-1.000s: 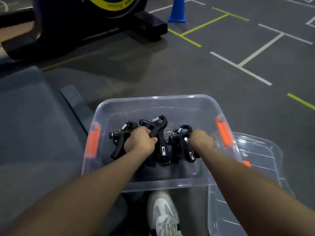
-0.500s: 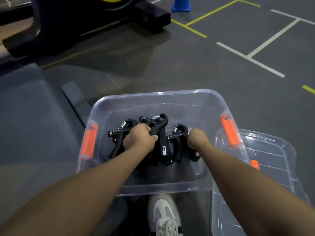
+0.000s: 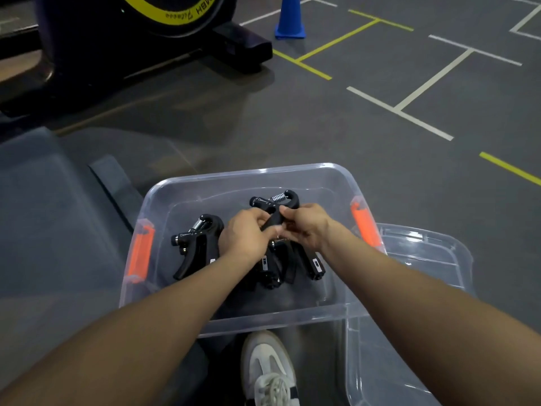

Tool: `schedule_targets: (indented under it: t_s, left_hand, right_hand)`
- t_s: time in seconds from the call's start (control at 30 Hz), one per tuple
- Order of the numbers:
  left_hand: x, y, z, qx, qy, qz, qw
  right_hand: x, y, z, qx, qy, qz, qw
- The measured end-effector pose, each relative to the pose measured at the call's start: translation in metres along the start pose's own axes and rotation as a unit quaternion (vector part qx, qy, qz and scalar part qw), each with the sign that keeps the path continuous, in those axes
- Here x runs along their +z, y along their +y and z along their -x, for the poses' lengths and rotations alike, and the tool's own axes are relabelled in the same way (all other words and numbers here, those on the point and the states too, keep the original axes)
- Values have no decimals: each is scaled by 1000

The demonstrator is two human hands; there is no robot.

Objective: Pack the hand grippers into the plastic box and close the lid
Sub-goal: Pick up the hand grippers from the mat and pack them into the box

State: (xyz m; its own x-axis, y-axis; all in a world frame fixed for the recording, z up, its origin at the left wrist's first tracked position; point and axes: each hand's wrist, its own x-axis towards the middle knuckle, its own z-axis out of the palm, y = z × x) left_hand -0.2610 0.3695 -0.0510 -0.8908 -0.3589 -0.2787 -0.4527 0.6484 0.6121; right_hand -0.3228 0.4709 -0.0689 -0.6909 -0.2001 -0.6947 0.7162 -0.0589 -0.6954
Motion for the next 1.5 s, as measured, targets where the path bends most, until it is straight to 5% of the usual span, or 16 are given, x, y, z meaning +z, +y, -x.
schedule_targets:
  t_s: [0.1, 0.27, 0.37, 0.63, 0.9, 1.13, 1.5]
  left_hand:
    - [-1, -4, -9, 0, 38, 33, 999]
    - [1, -9, -19, -28, -87, 80, 993]
    - [11, -9, -22, -55, -98, 149, 982]
    - [49, -7, -28, -88, -42, 197, 975]
    - [32, -27, -23, 86, -73, -122, 986]
    - [27, -60, -29, 114, -180, -221, 952]
    - [31, -63, -34, 127, -193, -231, 945]
  right_hand:
    - [-15, -6, 5, -3, -25, 20, 999]
    - [-37, -12, 3, -1, -67, 10, 998]
    - [-41, -12, -1, -13, -57, 40, 997]
    - [-35, -9, -1, -60, 35, 374, 925]
    - [-37, -3, 1, -33, 84, 618, 781]
    - [-37, 21, -35, -27, 127, 635, 762]
    - [-28, 42, -55, -25, 114, 663, 739]
